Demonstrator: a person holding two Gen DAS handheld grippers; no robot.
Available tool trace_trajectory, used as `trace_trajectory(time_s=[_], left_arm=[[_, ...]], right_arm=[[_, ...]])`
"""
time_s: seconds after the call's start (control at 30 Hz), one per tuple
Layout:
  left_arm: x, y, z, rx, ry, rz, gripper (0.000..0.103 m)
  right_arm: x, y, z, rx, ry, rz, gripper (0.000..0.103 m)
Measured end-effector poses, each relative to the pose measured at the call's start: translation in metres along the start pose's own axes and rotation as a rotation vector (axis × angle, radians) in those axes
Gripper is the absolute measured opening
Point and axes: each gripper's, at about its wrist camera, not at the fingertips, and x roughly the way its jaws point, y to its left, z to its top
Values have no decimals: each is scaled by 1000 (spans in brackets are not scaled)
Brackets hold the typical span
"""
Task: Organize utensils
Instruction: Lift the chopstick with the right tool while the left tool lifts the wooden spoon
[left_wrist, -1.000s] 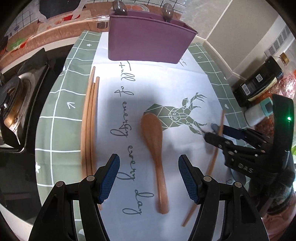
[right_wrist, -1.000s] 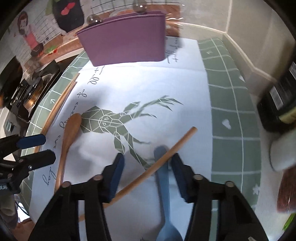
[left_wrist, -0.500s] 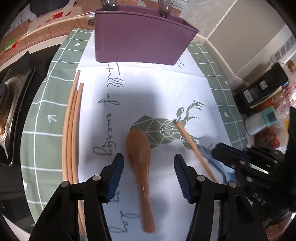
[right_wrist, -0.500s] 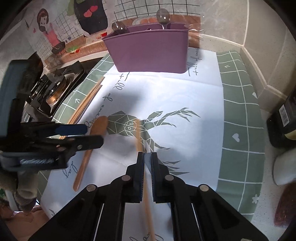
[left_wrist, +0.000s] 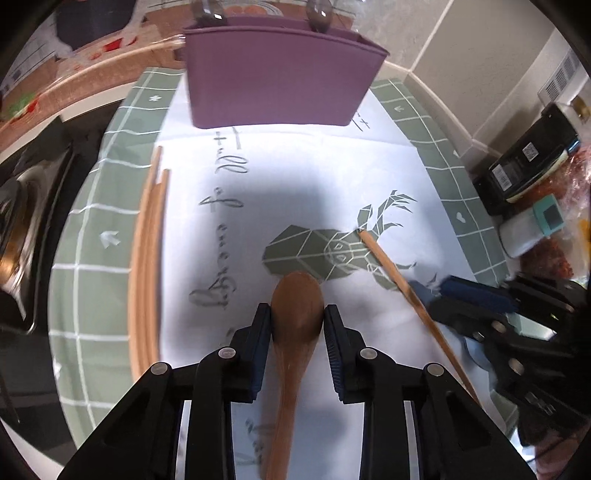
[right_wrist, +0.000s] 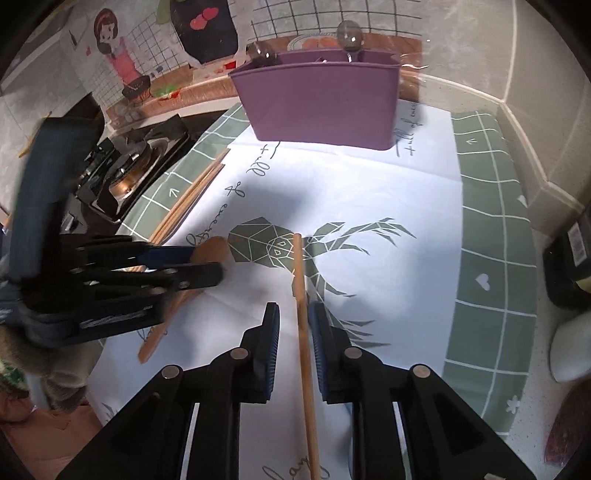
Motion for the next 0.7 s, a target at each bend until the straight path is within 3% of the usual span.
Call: trace_trajectory(time_s=[0.4,0.47,0.7], left_arm=[[-36,4,-14,-4,-64,-10,30],[-39,5,-15,-7,-68,-16,30],[-44,6,-16,0,-73,-31,30]], right_arm=[[39,5,16,-25,64,-65,17],[39,8,17,-37,72,-78,6],[11,10,21,-7,9,-76,6]])
